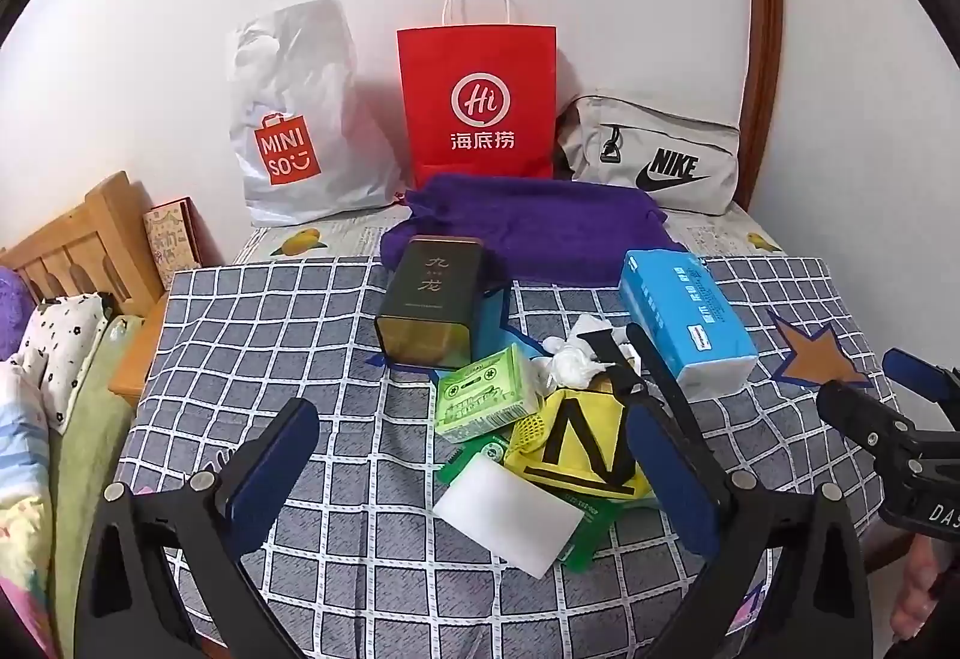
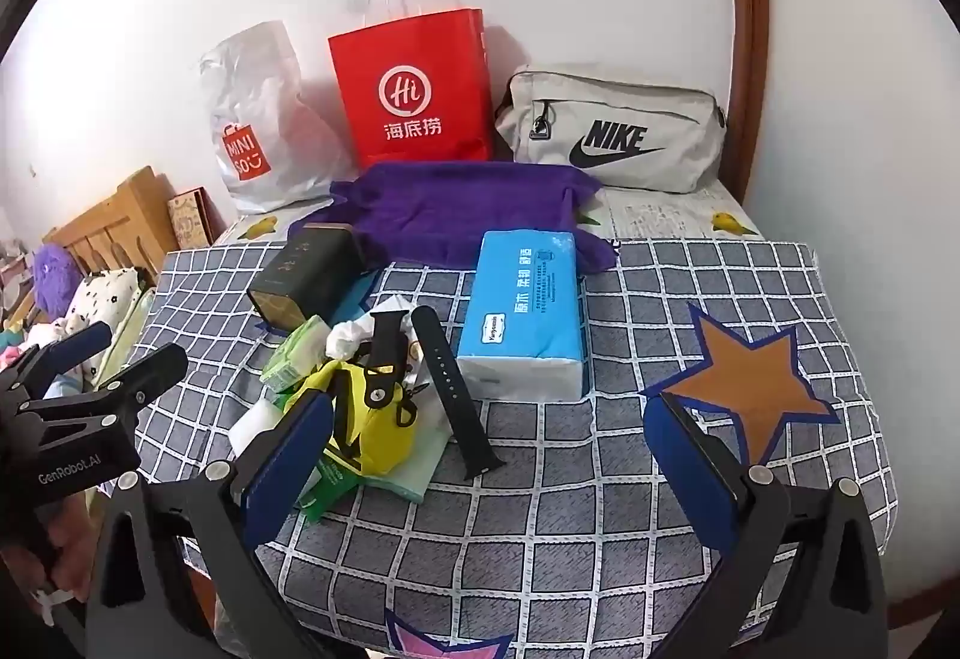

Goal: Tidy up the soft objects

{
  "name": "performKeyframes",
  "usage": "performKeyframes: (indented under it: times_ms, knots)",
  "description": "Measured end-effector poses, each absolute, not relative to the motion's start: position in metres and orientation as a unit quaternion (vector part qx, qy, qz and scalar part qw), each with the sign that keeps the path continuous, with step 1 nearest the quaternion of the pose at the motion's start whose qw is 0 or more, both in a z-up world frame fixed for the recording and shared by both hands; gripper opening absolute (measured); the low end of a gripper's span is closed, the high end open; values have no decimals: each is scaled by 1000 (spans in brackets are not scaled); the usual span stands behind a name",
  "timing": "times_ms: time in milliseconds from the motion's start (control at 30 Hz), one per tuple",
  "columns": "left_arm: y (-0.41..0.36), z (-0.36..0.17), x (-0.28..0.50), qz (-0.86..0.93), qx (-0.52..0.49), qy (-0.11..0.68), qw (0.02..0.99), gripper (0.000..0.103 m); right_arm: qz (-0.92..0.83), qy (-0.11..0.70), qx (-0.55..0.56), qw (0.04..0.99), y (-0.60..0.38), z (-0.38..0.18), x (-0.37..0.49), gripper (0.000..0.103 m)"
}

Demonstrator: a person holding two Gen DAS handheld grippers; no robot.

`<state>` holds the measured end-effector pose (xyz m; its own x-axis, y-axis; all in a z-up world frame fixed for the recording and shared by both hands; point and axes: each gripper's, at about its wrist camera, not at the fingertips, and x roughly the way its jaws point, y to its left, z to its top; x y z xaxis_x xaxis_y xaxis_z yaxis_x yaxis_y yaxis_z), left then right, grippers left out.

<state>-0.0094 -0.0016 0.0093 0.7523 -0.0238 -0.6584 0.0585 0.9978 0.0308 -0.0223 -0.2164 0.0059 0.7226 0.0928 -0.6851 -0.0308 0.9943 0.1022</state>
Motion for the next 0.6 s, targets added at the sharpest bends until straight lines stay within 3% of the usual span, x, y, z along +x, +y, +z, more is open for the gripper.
performKeyframes:
  times_ms: [600]
  knots:
    - [-4, 8, -11, -24, 27, 349, 937, 103, 31, 368, 48, 928, -216, 8, -25, 103]
